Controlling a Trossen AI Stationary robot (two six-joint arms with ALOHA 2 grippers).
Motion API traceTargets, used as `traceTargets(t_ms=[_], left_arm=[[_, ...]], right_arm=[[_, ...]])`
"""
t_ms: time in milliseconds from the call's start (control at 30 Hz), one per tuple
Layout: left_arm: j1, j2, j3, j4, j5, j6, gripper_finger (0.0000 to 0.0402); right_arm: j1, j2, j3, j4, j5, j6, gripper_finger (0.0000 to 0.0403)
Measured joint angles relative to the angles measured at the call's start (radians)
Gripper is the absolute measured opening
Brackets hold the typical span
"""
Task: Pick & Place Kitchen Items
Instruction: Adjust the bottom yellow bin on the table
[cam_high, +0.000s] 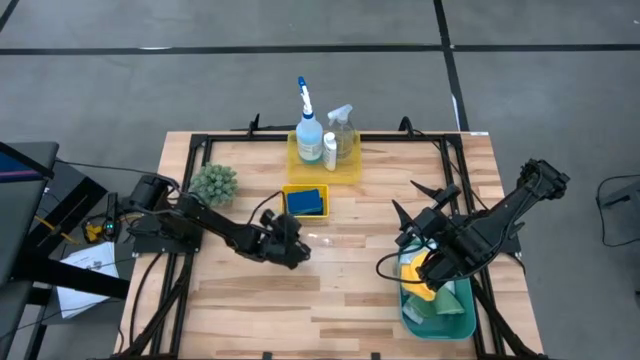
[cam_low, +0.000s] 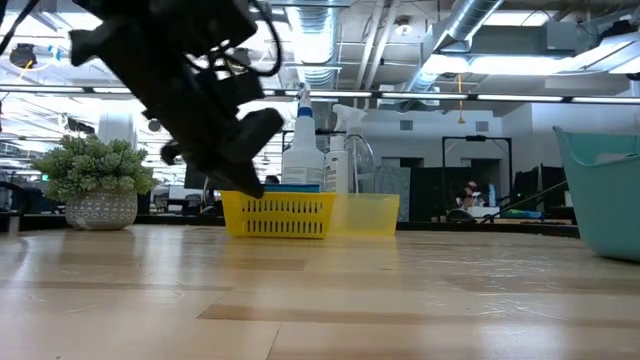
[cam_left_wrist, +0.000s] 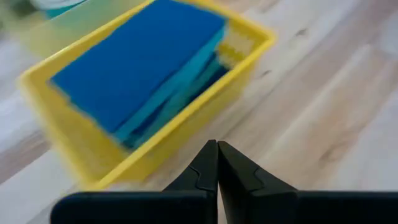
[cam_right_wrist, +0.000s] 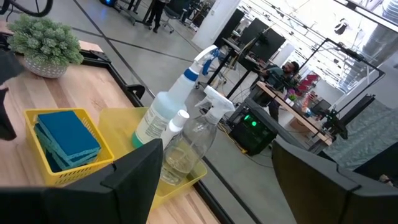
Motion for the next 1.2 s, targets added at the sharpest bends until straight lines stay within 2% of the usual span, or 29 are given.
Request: traceTargets(t_ms=[433, 833, 1200], left_arm=[[0.01, -0.005, -0.098, -0.018, -0.01, -0.151, 0.0], [0.01, -0.005, -0.101, -0.022, -0.069, -0.156, 0.0], [0.012, -0.004, -0.101, -0.025, -0.066, -0.155, 0.0]], right_arm=[[0.0, 0.0, 0.0, 0.001, -0.003, 0.002, 0.0292], [0.0, 0.0, 0.0, 0.001, -0.003, 0.003, 0.0292], [0.0, 0.0, 0.0, 0.001, -0.003, 0.002, 0.0292]])
